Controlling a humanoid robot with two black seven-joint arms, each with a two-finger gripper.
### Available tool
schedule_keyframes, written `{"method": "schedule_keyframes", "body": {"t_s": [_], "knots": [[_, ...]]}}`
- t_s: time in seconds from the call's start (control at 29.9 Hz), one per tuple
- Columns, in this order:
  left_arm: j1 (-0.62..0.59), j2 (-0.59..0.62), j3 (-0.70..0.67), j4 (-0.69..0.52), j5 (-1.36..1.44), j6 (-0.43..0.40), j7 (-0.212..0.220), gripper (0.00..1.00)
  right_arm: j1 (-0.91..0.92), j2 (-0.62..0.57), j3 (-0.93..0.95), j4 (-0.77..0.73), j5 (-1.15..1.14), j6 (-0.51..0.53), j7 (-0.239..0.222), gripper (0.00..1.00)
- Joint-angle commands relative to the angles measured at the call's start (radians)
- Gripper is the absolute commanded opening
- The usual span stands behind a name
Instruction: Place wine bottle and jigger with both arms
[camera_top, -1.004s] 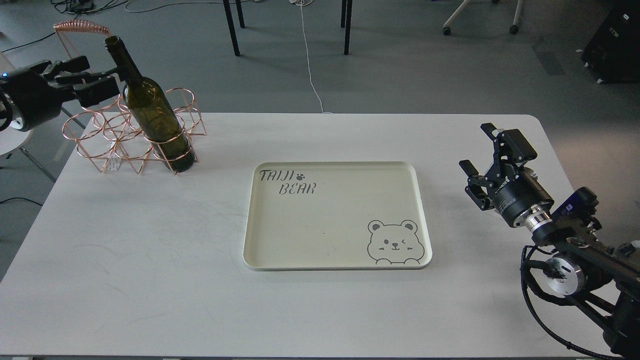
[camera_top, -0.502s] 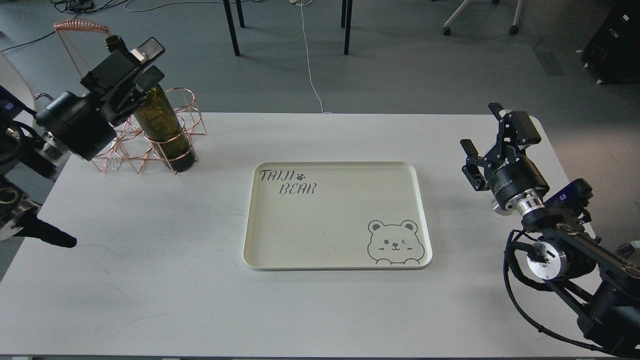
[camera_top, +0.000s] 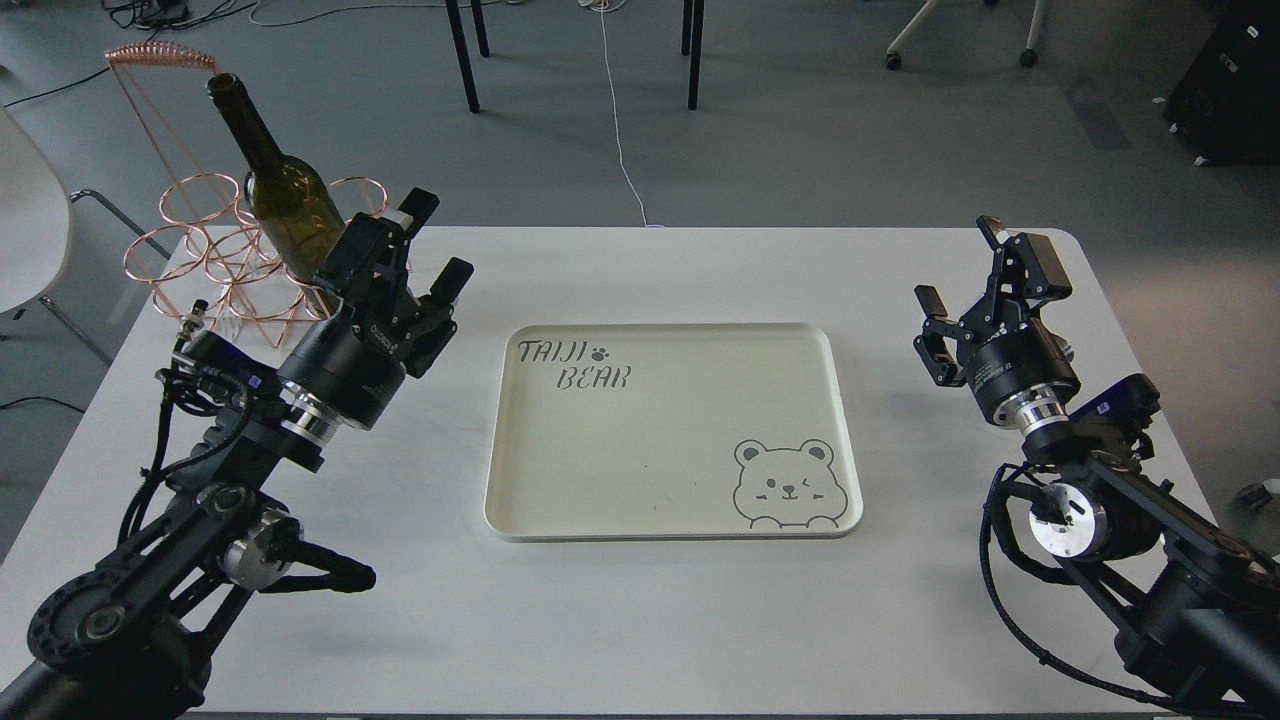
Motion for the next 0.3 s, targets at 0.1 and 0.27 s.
{"method": "schedule_keyframes", "body": {"t_s": [0.1, 0.27], "knots": [[0.007, -0.065, -0.073, 0.09, -0.135, -0.073, 0.083, 0.98, -0.018, -0.002, -0.003, 0.003, -0.001, 0.082, 0.0, 0.99], [0.007, -0.067, -0.082, 0.099, -0.135, -0.074, 0.08, 0.98, -0.019, -0.001, -0.003, 0.01, 0.001, 0.082, 0.0, 0.99]]}}
